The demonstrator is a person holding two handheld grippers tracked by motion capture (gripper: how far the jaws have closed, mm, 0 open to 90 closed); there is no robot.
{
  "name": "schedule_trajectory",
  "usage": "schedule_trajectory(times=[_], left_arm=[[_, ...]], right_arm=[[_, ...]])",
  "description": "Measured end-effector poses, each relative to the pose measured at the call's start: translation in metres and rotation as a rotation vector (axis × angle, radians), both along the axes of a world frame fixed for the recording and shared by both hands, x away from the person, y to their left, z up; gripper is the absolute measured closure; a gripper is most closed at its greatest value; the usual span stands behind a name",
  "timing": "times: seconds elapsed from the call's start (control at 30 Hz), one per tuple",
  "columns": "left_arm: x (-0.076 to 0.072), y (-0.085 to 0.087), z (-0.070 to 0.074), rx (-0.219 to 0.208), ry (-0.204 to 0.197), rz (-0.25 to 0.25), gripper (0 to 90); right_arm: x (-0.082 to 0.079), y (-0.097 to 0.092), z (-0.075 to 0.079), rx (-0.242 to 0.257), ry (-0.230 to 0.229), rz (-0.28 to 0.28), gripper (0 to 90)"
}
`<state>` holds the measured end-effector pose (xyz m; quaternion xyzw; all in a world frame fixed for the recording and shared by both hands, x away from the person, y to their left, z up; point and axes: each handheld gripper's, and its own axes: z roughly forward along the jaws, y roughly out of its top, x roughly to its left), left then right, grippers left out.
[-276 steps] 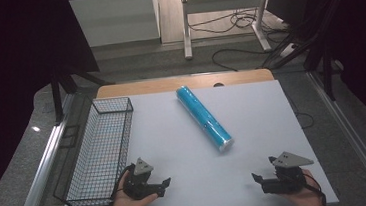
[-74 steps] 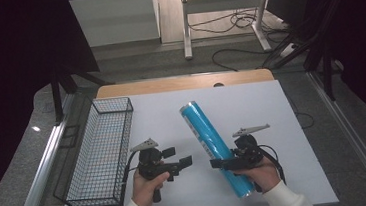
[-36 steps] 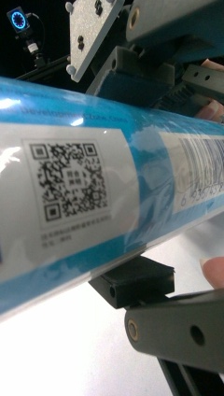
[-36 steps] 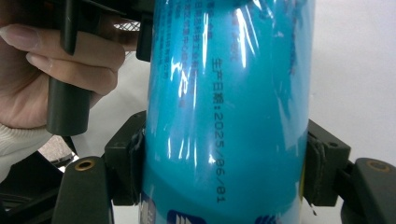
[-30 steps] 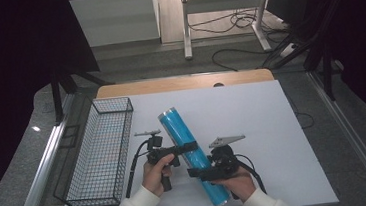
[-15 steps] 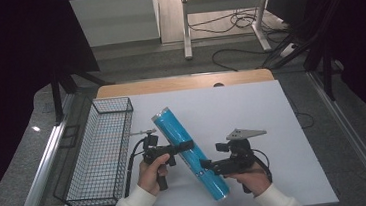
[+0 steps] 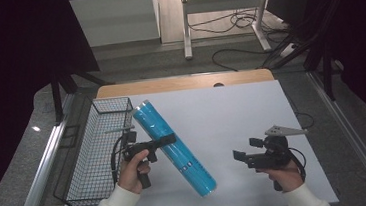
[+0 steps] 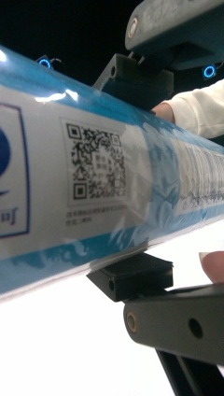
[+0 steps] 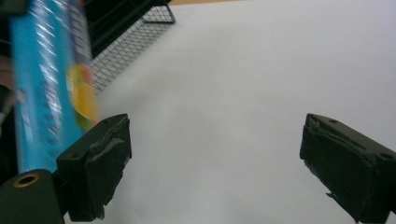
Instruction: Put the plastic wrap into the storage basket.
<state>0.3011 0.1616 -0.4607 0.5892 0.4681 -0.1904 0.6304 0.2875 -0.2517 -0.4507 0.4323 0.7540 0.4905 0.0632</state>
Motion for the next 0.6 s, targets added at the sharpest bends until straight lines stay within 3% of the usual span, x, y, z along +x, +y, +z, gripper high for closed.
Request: schedule_trajectory(times=[0.23, 0.37, 0.6], left_arm=[[-0.012, 0.022, 0.025, 0.045, -0.033, 0.033, 31.6], [-0.020, 0.036, 0.044, 0.058, -0.050, 0.056, 31.6], [-0.027, 0.059, 0.074, 0.121, -0.074, 0.068, 31.6]], right_arm=[[0.003, -0.014, -0.010, -0.031, 0.019, -0.012, 10.1], [0.004, -0.016, -0.013, -0.041, 0.025, -0.008, 10.3], [0.006, -0.016, -0.017, -0.047, 0.030, -0.009, 10.6]])
